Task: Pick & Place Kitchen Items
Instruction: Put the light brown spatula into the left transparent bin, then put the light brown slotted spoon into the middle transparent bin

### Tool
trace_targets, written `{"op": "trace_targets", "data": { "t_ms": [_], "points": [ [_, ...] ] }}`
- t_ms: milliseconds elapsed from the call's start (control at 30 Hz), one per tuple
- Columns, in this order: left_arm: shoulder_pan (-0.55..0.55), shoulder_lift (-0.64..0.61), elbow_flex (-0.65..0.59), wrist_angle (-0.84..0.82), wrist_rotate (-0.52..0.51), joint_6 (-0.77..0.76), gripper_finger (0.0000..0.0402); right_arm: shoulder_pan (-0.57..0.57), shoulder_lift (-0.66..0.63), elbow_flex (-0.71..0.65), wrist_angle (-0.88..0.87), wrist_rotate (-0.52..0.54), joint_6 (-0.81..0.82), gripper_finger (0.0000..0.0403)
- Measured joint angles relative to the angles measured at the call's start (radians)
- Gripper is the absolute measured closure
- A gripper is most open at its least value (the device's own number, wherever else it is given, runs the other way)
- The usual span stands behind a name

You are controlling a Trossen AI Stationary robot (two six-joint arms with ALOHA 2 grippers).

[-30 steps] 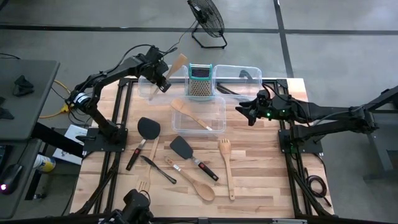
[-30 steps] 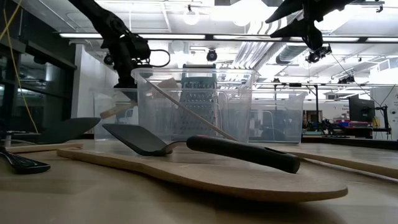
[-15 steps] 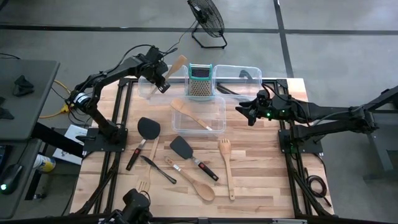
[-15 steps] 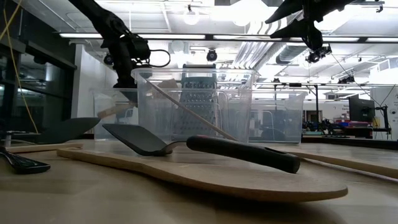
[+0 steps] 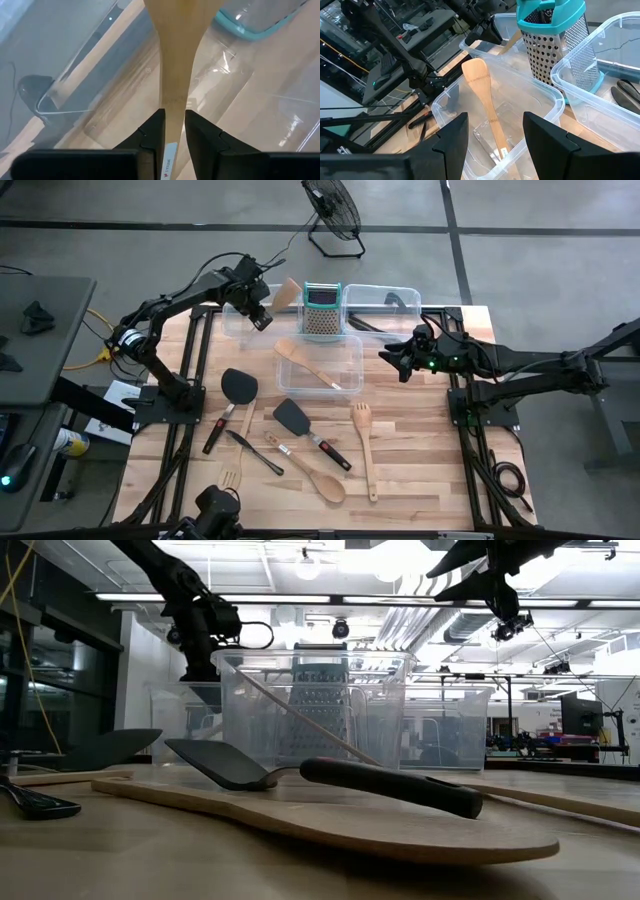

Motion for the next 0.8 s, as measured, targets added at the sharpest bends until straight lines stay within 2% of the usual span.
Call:
{"op": "trace_targets", "data": {
  "t_ms": [267, 800],
  "points": [
    [0.0, 0.0, 0.004, -0.021, 0.0, 0.0, 0.0327, 0.0, 0.0, 0.0, 0.0, -0.002, 0.0, 0.0222],
    [0.0, -0.016, 0.149, -0.176, 0.025, -0.036, 0.0327, 0.0, 0.0, 0.0, -0.001, -0.004, 0.001, 0.0222]
  ]
}}
